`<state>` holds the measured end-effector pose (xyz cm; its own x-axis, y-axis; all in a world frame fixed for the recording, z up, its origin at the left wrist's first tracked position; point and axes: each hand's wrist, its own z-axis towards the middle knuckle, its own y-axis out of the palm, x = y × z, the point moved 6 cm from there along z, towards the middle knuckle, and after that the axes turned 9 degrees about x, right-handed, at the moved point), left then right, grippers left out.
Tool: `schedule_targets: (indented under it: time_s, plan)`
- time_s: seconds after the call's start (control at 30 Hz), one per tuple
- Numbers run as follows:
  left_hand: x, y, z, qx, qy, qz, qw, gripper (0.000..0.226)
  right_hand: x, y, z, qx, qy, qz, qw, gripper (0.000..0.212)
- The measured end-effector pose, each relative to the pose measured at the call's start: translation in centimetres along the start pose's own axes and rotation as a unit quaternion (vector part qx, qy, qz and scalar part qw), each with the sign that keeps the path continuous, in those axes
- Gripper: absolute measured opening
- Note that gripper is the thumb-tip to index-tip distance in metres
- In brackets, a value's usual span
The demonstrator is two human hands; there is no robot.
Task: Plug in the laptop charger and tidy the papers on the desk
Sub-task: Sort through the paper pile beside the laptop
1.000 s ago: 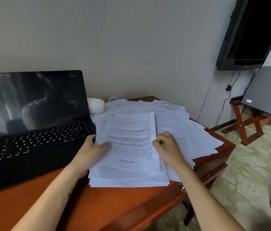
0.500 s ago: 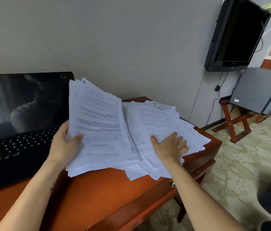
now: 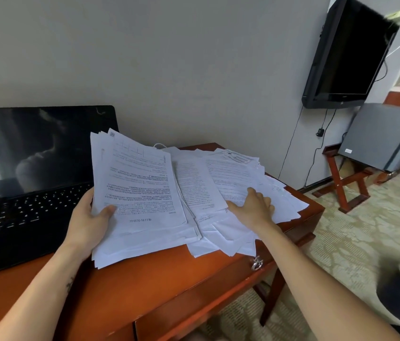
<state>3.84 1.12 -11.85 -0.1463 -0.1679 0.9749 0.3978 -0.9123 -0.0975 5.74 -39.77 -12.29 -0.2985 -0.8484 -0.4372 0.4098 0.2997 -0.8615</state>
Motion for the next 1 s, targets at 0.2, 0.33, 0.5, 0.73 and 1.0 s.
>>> schedule_targets:
  time_s: [0.2, 0.33, 0.5, 0.73, 1.0]
  plan:
    - [0.0, 0.2, -0.1, 0.001, 0.006, 0.001, 1.000, 0.047, -1.5, -0.2, -0.8, -0.023, -0.024, 0.045, 0.998, 0.040]
    - [-0.1, 0.2, 0.0, 0.000, 0.008, 0.005, 1.000, 0.046, -3.9, 0.2, -1.3, -0.039, -0.052, 0.068, 0.996, 0.055]
    - [0.1, 0.0, 0.1, 0.008, 0.015, 0.004, 1.000, 0.046, -6.1, 1.7, -1.2, -0.089, -0.007, 0.133, 0.987, 0.042]
    - [-0.2, -0.2, 0.4, 0.011, 0.008, -0.006, 1.000, 0.045, -7.8, 3.0, -1.9, -0.140, 0.111, 0.374, 0.910, 0.018]
    - [-0.4, -0.2, 0.5, 0.011, -0.003, -0.013, 1.000, 0.047, -4.2, -0.7, -1.0, 0.045, 0.175, 0.511, 0.840, 0.028]
